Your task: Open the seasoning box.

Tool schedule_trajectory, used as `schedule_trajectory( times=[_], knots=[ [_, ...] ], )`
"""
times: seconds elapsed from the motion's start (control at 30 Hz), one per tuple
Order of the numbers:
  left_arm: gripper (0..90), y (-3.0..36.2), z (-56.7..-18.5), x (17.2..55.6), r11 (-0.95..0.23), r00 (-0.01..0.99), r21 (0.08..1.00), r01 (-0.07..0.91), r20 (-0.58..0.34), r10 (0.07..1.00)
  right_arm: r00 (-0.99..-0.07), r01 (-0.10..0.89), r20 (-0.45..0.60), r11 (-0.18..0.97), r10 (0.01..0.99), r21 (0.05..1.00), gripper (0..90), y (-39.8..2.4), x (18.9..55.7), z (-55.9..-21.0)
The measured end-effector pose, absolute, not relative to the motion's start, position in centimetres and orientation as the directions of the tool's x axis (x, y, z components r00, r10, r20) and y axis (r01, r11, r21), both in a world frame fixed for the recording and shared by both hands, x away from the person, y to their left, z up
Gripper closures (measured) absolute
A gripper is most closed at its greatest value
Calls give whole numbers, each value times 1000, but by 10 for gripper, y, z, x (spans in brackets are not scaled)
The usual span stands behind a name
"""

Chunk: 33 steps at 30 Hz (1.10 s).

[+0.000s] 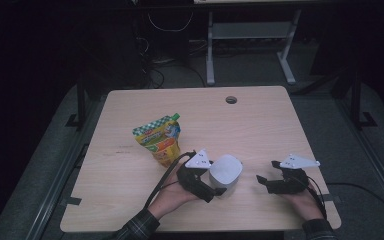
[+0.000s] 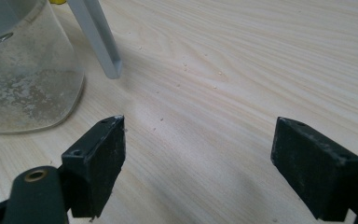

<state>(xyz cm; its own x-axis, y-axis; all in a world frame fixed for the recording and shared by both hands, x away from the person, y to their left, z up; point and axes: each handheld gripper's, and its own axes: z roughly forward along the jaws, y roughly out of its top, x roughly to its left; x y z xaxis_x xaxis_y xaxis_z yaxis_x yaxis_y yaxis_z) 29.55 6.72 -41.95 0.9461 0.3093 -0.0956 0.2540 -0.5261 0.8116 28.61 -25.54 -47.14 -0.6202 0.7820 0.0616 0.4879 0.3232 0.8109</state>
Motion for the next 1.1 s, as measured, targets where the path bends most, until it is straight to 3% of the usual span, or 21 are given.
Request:
schedule_trajectory(
  times=[0.3, 1.1],
  knots=[
    [140, 69, -419, 295, -523, 944, 811, 260, -100, 315, -621, 488, 59, 326, 782, 810, 175, -255, 286, -471],
    [153, 72, -414, 294, -511, 942, 818, 266, -109, 317, -622, 488, 51, 336, 781, 805, 176, -255, 287, -472]
  ],
)
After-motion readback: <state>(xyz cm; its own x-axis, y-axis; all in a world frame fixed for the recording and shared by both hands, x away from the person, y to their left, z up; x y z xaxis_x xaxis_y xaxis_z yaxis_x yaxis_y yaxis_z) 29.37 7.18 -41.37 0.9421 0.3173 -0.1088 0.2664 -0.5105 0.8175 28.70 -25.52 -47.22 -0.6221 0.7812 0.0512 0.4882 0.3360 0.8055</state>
